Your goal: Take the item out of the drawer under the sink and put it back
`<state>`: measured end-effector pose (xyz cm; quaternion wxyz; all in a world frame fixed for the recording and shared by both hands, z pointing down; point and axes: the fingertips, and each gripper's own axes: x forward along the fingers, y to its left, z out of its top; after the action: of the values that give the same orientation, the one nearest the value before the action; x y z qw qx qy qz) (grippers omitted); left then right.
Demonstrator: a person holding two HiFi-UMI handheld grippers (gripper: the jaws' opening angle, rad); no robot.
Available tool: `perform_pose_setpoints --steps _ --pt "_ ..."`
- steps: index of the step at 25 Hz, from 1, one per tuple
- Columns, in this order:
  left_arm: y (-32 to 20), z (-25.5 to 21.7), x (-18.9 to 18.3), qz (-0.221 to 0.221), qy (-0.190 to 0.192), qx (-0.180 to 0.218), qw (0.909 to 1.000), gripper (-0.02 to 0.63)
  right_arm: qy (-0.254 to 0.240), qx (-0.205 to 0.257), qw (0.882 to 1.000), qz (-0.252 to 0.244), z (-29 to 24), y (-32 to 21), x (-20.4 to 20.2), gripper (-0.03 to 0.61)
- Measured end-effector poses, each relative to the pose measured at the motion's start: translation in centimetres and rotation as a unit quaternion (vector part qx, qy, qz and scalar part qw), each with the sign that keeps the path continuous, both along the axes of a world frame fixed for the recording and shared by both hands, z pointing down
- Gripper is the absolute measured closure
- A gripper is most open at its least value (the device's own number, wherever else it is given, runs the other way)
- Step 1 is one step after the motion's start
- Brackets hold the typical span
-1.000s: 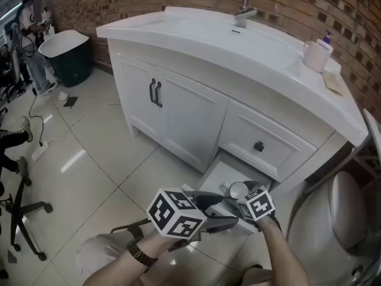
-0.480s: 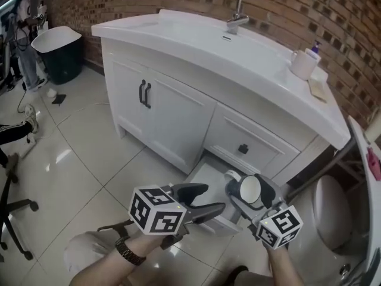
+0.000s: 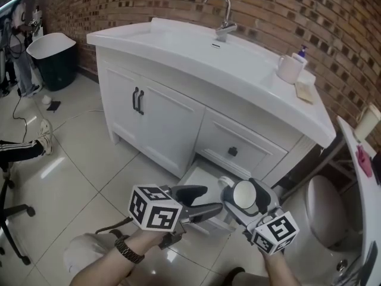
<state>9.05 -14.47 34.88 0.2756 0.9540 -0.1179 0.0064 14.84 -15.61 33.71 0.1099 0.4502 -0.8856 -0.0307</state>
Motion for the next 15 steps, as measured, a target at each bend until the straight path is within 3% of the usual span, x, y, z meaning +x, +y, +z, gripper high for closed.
perform_pose_setpoints --steps 2,7,12,15 --pt "1.4 0.2 0.8 0.051 0.003 -0.03 0.9982 0.305 0.0 -0.004 1.0 0.0 0.3 -0.1 0.2 0.181" --pt "2.7 -0.9 1.1 0.087 0.014 -0.01 0.9961 0.441 -0.001 -0.016 1.0 0.006 1.1 -0.4 0.6 0.181" --pt "1.8 -1.3 0.5 0.057 0.008 0.015 0.9982 0.591 0.003 -0.031 0.999 0.009 2.3 -1.3 0.7 0.181" --pt "1.5 -1.2 0.5 0.043 0.004 0.03 0.9986 0.592 0.015 -0.062 0.998 0.009 4.9 -2.6 0.8 0.181"
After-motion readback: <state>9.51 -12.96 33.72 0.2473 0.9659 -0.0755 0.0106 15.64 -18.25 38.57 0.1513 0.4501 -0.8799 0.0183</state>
